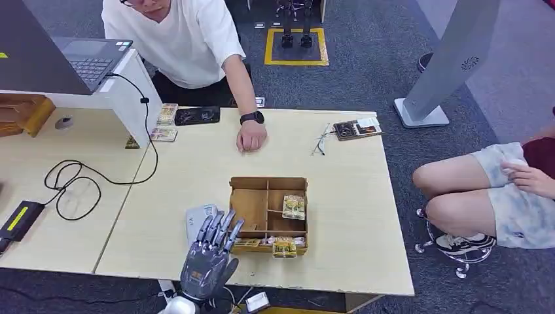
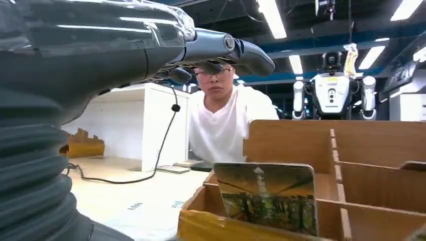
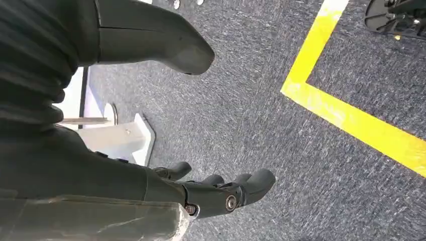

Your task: Pass the card to the sensor for recognition and then transmit it.

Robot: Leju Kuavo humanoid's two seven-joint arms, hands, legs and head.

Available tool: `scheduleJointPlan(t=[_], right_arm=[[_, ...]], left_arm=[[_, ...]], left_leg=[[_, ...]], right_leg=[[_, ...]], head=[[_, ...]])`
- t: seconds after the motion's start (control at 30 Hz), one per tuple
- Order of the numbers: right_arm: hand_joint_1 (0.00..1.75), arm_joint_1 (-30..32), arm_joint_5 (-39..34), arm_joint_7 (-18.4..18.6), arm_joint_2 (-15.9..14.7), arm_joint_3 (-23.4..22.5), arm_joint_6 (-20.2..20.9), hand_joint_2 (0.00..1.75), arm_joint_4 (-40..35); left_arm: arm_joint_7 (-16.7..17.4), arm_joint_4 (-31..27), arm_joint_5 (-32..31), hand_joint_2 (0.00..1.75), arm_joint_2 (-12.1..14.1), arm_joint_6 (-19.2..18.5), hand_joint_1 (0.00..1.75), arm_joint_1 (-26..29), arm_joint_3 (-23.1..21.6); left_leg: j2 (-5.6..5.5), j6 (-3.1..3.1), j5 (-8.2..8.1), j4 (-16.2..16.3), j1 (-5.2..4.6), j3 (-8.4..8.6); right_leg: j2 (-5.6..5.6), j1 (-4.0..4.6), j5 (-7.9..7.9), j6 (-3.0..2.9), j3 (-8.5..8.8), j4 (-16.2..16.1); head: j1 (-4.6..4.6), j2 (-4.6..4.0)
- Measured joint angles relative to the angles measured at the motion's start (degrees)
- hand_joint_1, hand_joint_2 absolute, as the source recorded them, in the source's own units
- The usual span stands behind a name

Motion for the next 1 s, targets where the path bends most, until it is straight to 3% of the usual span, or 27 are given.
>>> scheduleJointPlan(t=[0.23, 0.73, 0.8, 0.83, 0.87, 1.0], right_arm=[[0.00, 0.00, 0.66, -0.02, 0.00, -0.59, 0.02, 1.75, -0.07], [0.00, 0.00, 0.83, -0.07, 0.00, -1.09, 0.00, 1.75, -0.07], [0.00, 0.00, 0.83, -0.07, 0.00, -1.16, 0.02, 1.75, -0.07], [0.00, 0.00, 0.83, -0.07, 0.00, -1.18, 0.02, 1.75, -0.07], [0.00, -0.01, 0.83, -0.07, 0.00, -1.20, 0.02, 1.75, -0.07], [0.00, 0.00, 0.83, -0.07, 0.00, -1.27, 0.02, 1.75, -0.07]], left_arm=[[-3.79, 1.73, 0.00, 1.75, -0.09, -3.20, 0.00, 0.00, 0.00], [-3.70, 3.43, 0.00, 1.75, -0.68, -3.37, 0.05, -0.03, 0.00], [-3.26, 3.46, 0.00, 1.75, -0.76, -3.37, 0.23, -0.02, 0.00], [-3.13, 3.46, 0.00, 1.75, -0.85, -3.37, 1.54, -0.02, 0.00], [-2.76, 3.46, 0.00, 1.75, -0.92, -3.33, 1.75, -0.01, 0.00], [-2.28, 3.46, 0.00, 1.75, -1.16, -3.22, 1.75, 0.04, 0.00]], left_leg=[[0.00, 0.00, 0.00, 0.00, 0.00, 0.00], [0.00, 0.00, 0.00, 0.00, 0.00, 0.00], [0.00, 0.00, 0.00, 0.00, 0.00, 0.00], [0.00, 0.00, 0.00, 0.00, 0.00, 0.00], [0.00, 0.00, 0.00, 0.00, 0.00, 0.00], [0.00, 0.00, 0.00, 0.00, 0.00, -0.01]], right_leg=[[0.00, 0.00, 0.00, 0.00, 0.00, 0.00], [0.00, 0.00, 0.00, 0.00, 0.00, 0.00], [0.00, 0.00, 0.00, 0.00, 0.00, 0.00], [0.00, 0.00, 0.00, 0.00, 0.00, 0.00], [0.00, 0.00, 0.00, 0.00, 0.00, 0.00], [0.00, 0.00, 0.00, 0.00, 0.00, 0.00]], head=[[0.00, 0.00], [0.02, 0.00], [0.00, 0.00], [0.02, 0.00], [0.00, 0.00], [0.00, 0.00]])
